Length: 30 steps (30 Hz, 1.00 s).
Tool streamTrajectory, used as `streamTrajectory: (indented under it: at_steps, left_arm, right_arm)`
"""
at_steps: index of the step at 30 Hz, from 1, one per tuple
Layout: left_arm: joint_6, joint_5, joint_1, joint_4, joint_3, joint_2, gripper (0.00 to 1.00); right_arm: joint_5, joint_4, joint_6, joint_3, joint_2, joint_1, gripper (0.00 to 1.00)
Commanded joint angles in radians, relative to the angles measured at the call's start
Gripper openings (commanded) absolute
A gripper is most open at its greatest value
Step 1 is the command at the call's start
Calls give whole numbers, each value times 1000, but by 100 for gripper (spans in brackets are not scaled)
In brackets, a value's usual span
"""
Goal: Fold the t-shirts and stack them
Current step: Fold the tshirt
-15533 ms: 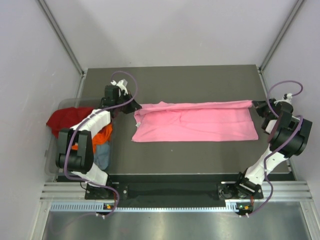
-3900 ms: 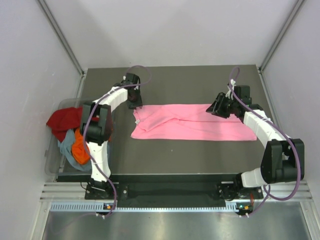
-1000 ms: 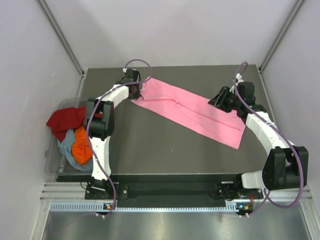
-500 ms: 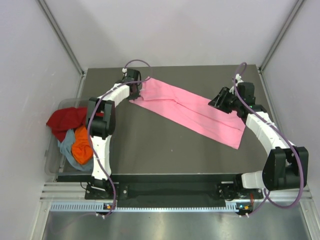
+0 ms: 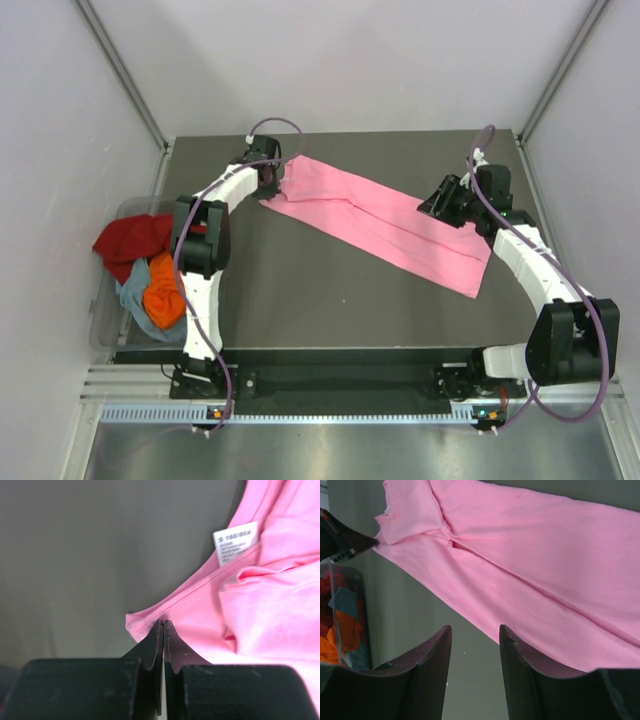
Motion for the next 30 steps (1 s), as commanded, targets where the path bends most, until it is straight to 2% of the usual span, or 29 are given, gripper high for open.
streamTrajectory:
  at_steps: [1, 9, 15, 18, 19, 23, 30]
  left_arm:
    - [14, -26, 6, -14, -25, -55, 0]
    - [10, -66, 6, 4, -102, -20, 0]
    - [17, -86, 6, -43, -45, -47, 0]
    - [28, -68, 6, -81, 21, -72, 10]
    - [20, -63, 6, -98, 61, -75, 17]
    - [-45, -85, 4, -128, 63, -133, 31]
    - [-234, -2, 7, -10, -115, -251, 38]
  right_arm:
    - [6, 5, -18, 53, -41, 4, 44]
    - [3, 16, -18, 42, -25, 4, 44]
    - [7, 11, -15, 56, -32, 4, 44]
    - [10, 10, -1, 54, -35, 6, 44]
    - [10, 7, 2, 54, -36, 4, 44]
    - [12, -5, 5, 43, -53, 8, 45]
    - [16, -30, 10, 31, -91, 12, 45]
